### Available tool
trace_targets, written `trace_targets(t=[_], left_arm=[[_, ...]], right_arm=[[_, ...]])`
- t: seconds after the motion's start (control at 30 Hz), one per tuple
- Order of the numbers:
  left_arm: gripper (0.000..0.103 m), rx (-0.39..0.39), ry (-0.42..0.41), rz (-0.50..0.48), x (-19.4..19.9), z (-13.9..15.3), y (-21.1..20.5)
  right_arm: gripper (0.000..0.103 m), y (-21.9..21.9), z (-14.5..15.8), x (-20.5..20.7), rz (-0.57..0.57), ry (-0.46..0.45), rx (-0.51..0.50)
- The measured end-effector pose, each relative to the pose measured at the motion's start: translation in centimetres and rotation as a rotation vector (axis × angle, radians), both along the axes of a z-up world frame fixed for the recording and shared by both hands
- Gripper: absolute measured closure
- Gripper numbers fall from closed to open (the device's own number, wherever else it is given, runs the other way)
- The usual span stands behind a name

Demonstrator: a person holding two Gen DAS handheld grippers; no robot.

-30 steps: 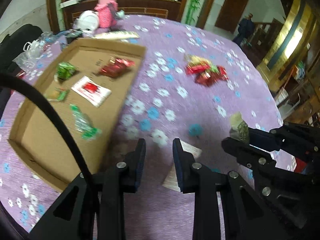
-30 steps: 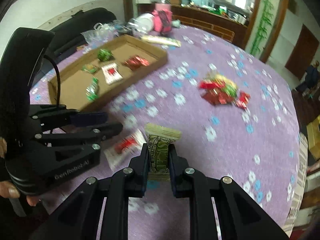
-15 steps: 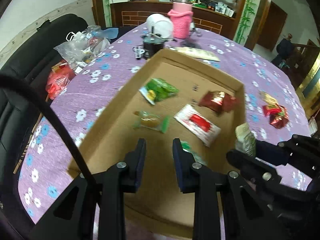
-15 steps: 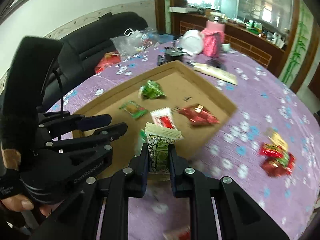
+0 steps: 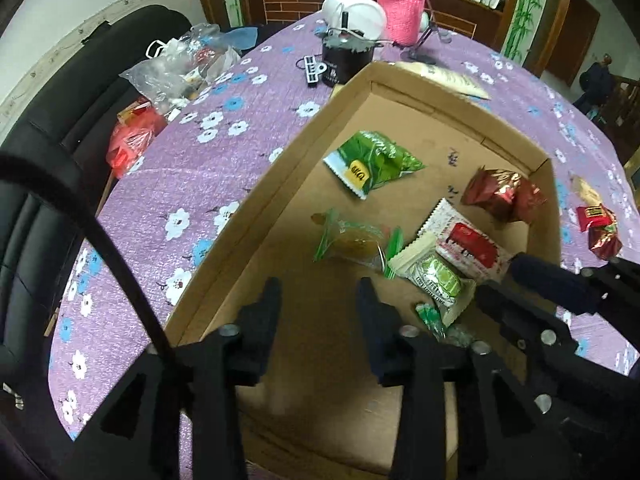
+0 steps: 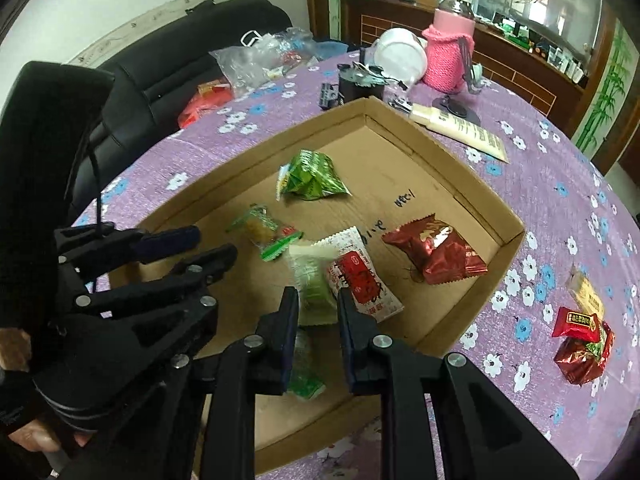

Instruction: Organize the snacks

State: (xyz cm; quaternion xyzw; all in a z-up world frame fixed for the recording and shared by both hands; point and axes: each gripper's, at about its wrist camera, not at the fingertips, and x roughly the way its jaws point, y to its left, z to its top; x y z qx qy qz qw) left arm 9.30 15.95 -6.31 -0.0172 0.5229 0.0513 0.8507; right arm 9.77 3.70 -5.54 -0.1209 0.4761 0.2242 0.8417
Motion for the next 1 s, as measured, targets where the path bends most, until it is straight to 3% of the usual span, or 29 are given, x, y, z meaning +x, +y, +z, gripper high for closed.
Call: trace_targets(t=[0.13, 0.27, 0.43, 0.53, 0.63, 0.77, 1.0], left_arm=[[0.042, -0.009, 0.001, 0.009, 0.0, 0.0, 0.2], [0.031, -0.024, -0.024, 0.014, -0.3, 0.7, 0.2], [0.031, -0.041, -0.061, 0.023, -1.0, 1.9, -0.6], [0.030, -0.072, -0.127, 0.010, -2.0, 3.1, -2.0], [0.029, -0.096, -0.136, -0.032, -2.3, 3.8, -4.7], [0.029, -0.126, -0.124, -0.123, -1.8, 4.1, -9.5], [0.029, -0.082, -0.112, -0.277, -0.2, 4.3, -17.9]], right_arm=[[0.064, -0.9, -0.3, 0.2, -0.030, 0.007, -0.012], [0.055, -2.0, 0.0, 0.0, -0.060, 0.009, 0.018], [0.043, -3.5, 0.6, -0.6, -0.079, 0.002, 0.040], [0.043, -5.0, 0.8, -1.6, -0.090, 0.003, 0.071], [0.042, -7.5, 0.9, -2.7, -0.115, -0.005, 0.083], [0.042, -13.4, 0.6, -3.3, -0.199, -0.024, 0.073], [0.042, -27.5, -0.3, -1.3, -0.451, -0.007, 0.089]])
